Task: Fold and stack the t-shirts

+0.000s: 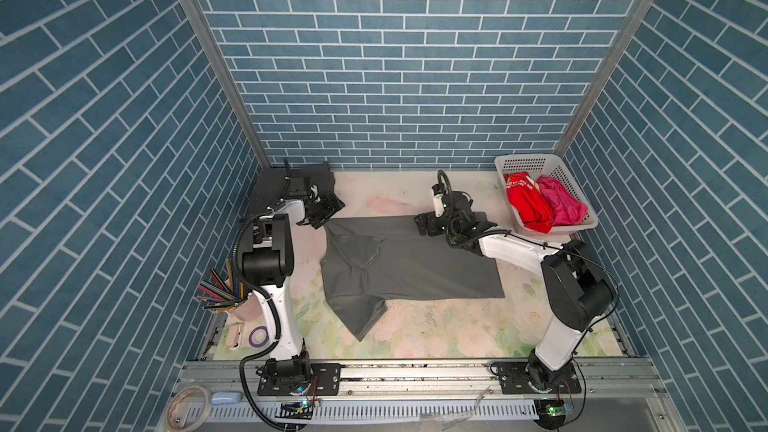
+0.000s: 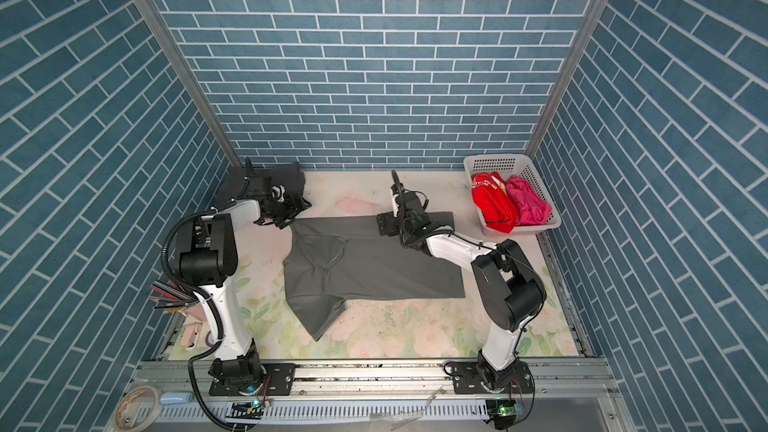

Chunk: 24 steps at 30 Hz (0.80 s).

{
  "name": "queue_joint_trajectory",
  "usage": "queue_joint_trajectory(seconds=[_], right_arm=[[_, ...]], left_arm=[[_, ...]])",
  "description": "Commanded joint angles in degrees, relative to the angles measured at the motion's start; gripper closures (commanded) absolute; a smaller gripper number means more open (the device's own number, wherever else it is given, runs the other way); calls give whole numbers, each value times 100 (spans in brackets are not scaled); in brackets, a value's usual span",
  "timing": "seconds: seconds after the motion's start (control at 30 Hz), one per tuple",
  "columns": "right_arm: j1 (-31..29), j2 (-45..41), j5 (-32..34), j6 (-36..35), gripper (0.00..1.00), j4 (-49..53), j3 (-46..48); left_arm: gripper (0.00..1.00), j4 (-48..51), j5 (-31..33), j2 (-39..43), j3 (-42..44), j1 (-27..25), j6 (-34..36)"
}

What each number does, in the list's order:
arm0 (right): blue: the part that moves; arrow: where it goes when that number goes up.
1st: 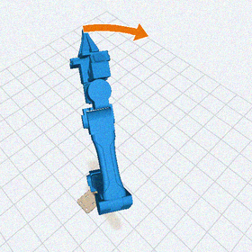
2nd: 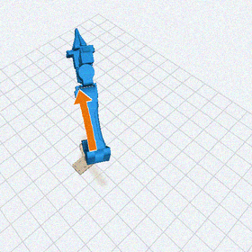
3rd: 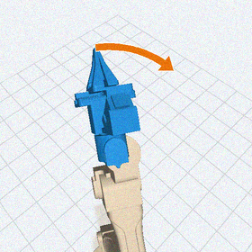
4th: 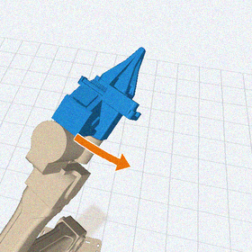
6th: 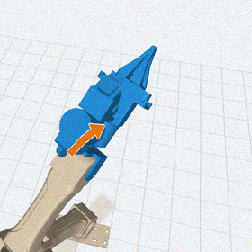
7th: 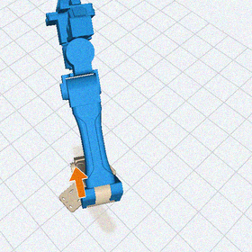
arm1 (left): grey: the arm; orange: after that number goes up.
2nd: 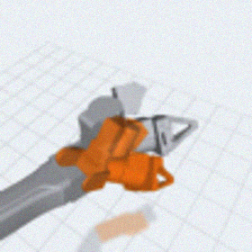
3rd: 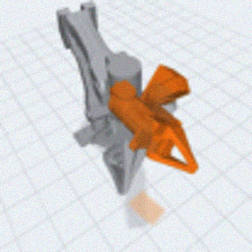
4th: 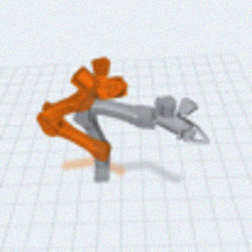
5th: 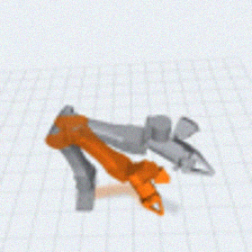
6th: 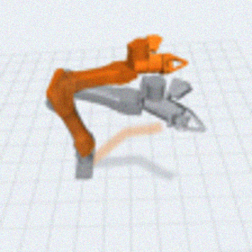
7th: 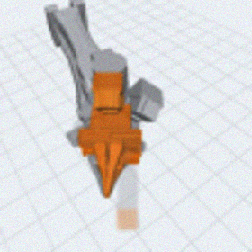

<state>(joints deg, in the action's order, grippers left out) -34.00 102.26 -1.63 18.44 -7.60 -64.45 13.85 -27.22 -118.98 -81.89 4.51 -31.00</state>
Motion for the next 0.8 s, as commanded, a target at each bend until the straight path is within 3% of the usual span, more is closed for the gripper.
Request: queue_joint_trajectory(seconds=[0.0,0.1,0.23,0.57,0.77], right_arm=[[310,447,-854,495,8,256,-114],[576,742,-1039,492,7,312,-280],[889,1002,-1176,411,6,320,-383],[1634,1541,-1300,-29,5,594,-620],[1739,1503,-1363,-137,5,714,-733]], left_arm=[[13,291,604,645,95,-220,368],[13,148,517,904,316,-597,351],[12,-6,148,632,420,-928,102],[12,255,224,46,205,-877,138],[13,304,346,-375,24,-684,165]])
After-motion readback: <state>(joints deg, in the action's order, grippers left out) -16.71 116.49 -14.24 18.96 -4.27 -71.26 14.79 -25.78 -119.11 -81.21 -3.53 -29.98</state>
